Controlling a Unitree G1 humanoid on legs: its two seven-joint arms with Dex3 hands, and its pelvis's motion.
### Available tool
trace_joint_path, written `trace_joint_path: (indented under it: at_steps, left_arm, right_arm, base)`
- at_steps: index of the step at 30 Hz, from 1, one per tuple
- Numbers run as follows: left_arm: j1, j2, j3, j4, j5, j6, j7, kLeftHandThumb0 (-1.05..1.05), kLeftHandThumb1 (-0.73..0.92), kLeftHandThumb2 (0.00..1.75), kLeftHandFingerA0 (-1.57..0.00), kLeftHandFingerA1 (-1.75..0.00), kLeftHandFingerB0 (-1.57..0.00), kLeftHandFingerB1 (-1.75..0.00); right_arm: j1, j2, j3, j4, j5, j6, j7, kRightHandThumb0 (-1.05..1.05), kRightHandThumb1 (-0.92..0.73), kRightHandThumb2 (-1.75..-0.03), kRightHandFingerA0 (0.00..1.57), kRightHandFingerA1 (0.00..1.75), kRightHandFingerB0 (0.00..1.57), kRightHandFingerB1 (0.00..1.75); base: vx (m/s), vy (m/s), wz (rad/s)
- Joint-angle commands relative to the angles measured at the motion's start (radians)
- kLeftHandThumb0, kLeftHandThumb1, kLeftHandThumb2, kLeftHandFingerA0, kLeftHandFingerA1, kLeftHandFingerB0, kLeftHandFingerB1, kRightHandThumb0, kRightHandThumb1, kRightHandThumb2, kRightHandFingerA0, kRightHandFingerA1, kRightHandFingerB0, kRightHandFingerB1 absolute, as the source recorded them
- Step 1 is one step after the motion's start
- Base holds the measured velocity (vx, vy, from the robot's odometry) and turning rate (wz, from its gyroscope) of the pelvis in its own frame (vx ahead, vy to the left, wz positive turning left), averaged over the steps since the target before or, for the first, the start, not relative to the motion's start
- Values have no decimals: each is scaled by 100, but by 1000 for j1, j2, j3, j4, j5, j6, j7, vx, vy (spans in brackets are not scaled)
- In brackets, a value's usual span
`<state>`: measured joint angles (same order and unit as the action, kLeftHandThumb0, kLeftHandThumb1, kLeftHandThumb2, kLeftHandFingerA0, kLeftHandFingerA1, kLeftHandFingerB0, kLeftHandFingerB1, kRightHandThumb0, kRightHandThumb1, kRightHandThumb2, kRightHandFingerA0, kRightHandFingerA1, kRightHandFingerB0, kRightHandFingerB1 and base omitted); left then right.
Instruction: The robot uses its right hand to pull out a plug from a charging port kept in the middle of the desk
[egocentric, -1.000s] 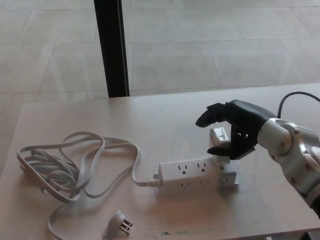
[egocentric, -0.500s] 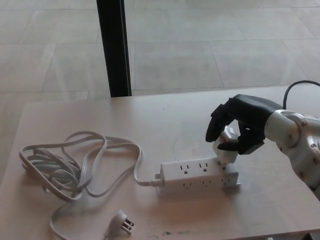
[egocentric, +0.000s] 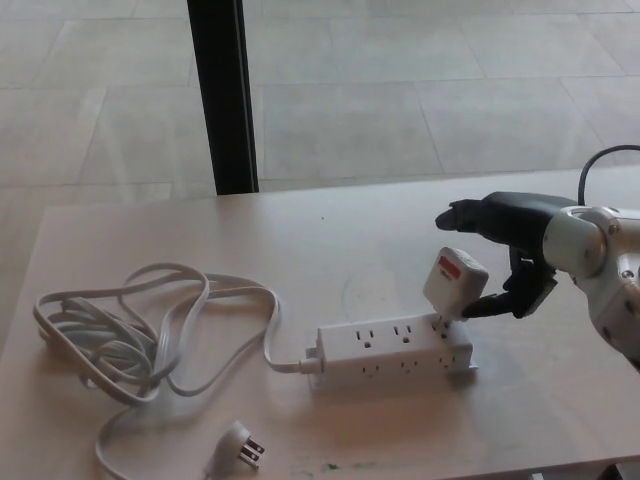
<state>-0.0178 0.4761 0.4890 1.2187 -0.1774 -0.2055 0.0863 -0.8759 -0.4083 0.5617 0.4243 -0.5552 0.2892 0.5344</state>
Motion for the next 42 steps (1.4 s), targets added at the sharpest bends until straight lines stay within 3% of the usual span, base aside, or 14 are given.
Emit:
trace_joint_path:
  at_steps: [1, 4, 5, 9, 10, 11, 14, 22, 24, 27, 29, 30, 39, 42]
  left_arm:
    - [9, 13, -9, 6, 4, -30, 6, -53, 57, 58, -85, -52, -78, -44]
    - [10, 14, -7, 5, -2, -33, -3, -53, 57, 58, -84, -51, -77, -43]
    - [9, 13, -5, 5, -6, -32, -5, -53, 57, 59, -86, -52, -74, -43]
    - [6, 13, -5, 7, -7, -24, -2, -53, 58, 59, -86, -52, -76, -43]
    - [5, 13, -5, 8, -6, -25, 0, -53, 58, 59, -87, -52, -77, -43]
    - [5, 13, -7, 9, -4, -26, 4, -52, 58, 59, -87, -51, -76, -43]
    - [5, 13, -5, 9, -7, -26, 0, -53, 58, 59, -87, -53, -76, -43]
    - [11, 15, -14, 10, 2, -39, -3, -54, 59, 59, -87, -54, -77, -43]
    - [14, 12, -14, 10, 0, -42, -5, -53, 59, 59, -87, -53, -75, -43]
    - [14, 11, -12, 12, -3, -44, -5, -52, 59, 59, -87, -52, -75, -43]
    - [14, 11, -12, 11, -3, -43, -5, -52, 59, 59, -87, -51, -75, -43]
    - [12, 13, -13, 13, -2, -38, -4, -53, 59, 59, -86, -49, -73, -42]
    - [10, 10, -14, 7, -3, -40, -1, -53, 60, 59, -87, -51, -75, -43]
    - [12, 8, -12, 6, -5, -44, -1, -54, 59, 59, -87, -52, -75, -43]
  right_arm:
    - [13, -3, -13, -24, -23, 28, 25, -86, -39, -67, 79, 130, 0, 10]
    - [15, -4, -12, -30, -30, 26, 29, -81, -48, -57, 77, 136, 0, 10]
    - [16, -4, -12, -29, -30, 24, 29, -78, -36, -79, 84, 123, 3, 5]
    - [26, 0, -25, -27, -14, 8, 29, -76, -36, -75, 87, 131, 8, 6]
    - [27, 3, -27, -20, -11, 2, 26, -73, -45, -57, 80, 147, 0, 24]
    - [29, 7, -32, -9, -8, -6, 22, -76, -36, -77, 91, 136, 6, 15]
    - [27, 10, -31, -3, -16, -9, 25, -82, -39, -75, 91, 145, 4, 24]
    - [9, -1, -9, 49, -58, 1, 28, -59, -44, -56, 72, 162, 19, 35]
    - [16, -11, -16, 50, -57, -4, 28, -61, -40, -71, 86, 138, 20, 42]
    - [21, -9, -27, 60, -48, -19, 18, -51, -46, -57, 76, 153, 34, 35]
    - [24, -1, -39, 70, -35, -30, 10, -54, -35, -76, 80, 125, 31, 47]
    - [21, 9, -42, 84, -31, -34, 7, -43, -48, -57, 74, 145, 47, 39]
    - [38, 27, -63, 83, -23, -55, -23, -31, -54, -58, 74, 138, 58, 42]
    - [54, 35, -83, 78, -3, -100, -55, -26, -55, -58, 76, 155, 69, 46]
  base:
    - [0, 0, 0]
    - [0, 0, 0]
    - [0, 0, 0]
    - [0, 0, 0]
    - [0, 0, 0]
    - [0, 0, 0]
    - [0, 0, 0]
    - [0, 0, 0]
    - [0, 0, 0]
    - [0, 0, 0]
    - [0, 0, 0]
    - [0, 0, 0]
    - [0, 0, 0]
    - [0, 0, 0]
